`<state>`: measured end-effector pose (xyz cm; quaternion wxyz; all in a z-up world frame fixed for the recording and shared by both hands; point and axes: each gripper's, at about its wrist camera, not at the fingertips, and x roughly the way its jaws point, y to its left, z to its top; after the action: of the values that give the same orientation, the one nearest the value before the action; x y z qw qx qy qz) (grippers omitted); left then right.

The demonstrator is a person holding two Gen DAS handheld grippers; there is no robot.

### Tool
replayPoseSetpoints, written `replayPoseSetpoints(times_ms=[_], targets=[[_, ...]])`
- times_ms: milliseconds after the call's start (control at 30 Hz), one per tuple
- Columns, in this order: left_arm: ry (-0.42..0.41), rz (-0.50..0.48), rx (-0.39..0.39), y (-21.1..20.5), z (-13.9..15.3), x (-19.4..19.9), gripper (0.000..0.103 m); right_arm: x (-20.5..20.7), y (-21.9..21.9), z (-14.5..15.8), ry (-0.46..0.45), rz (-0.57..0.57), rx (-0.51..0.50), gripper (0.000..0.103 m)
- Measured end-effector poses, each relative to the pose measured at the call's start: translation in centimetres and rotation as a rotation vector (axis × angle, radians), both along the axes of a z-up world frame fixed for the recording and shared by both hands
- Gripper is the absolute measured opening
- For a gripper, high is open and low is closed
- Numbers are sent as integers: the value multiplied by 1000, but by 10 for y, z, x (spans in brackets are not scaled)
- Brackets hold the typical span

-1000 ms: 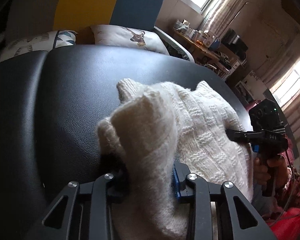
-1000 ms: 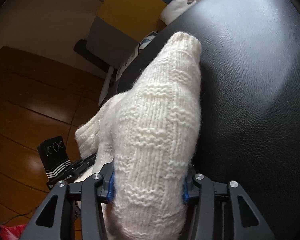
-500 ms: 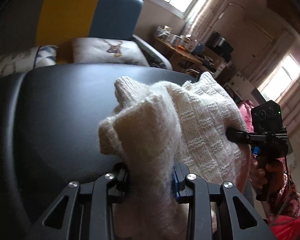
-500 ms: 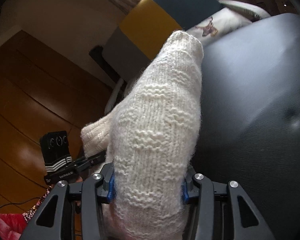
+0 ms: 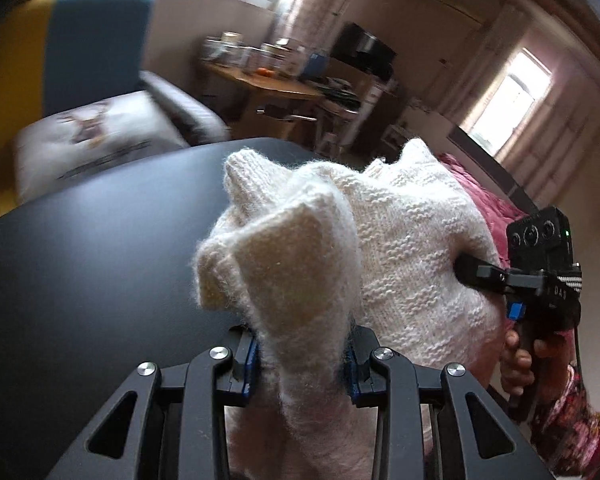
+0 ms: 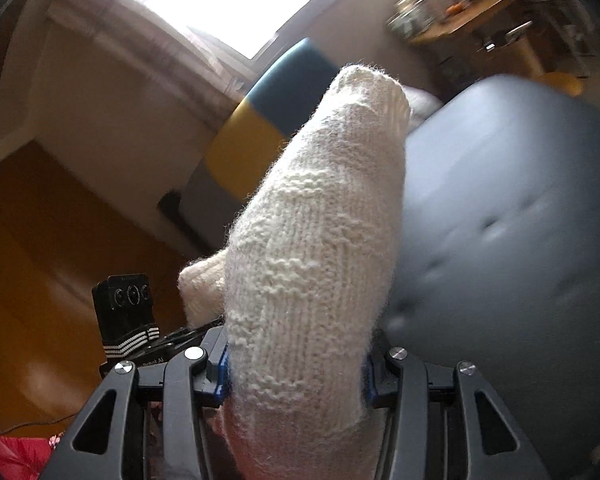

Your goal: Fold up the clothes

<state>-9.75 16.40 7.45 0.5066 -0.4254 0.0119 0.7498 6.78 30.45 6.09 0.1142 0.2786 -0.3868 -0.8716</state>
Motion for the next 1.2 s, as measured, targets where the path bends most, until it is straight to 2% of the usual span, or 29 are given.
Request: replayPoseSetpoints(times_ms=[133, 267, 367, 600, 767, 867, 967, 1067, 1133, 1200], targets=[[-10, -51, 5, 76, -3, -9, 33, 8, 55, 3, 15, -99, 33, 48], [-4, -86, -25, 137, -9, -20, 33, 13, 95, -2, 37, -185, 72, 48], [-9, -99, -58, 171, -17, -28, 33, 23, 154, -20, 32, -242, 61, 48], [-7, -125, -169, 226, -45, -39, 33, 29, 220, -75, -33, -356, -22, 48], [-9, -120, -210, 234, -66, -48, 33, 36, 260, -116, -92, -423, -92, 48], [3, -133, -221, 237, -75, -47, 35, 38, 263, -128, -80, -438, -117, 48], [-21, -113, -214, 233, -79, -53, 38, 37, 255, -125, -104, -442, -69, 49], [-23, -79, -208, 224, -70, -52, 41, 37, 248, -115, -157, -452, -31, 55], [-2, -55, -214, 218, -61, -49, 42, 37, 239, -101, -202, -465, -1, 59], [50, -26, -202, 205, -46, -42, 41, 39, 232, -87, -242, -479, 36, 66]])
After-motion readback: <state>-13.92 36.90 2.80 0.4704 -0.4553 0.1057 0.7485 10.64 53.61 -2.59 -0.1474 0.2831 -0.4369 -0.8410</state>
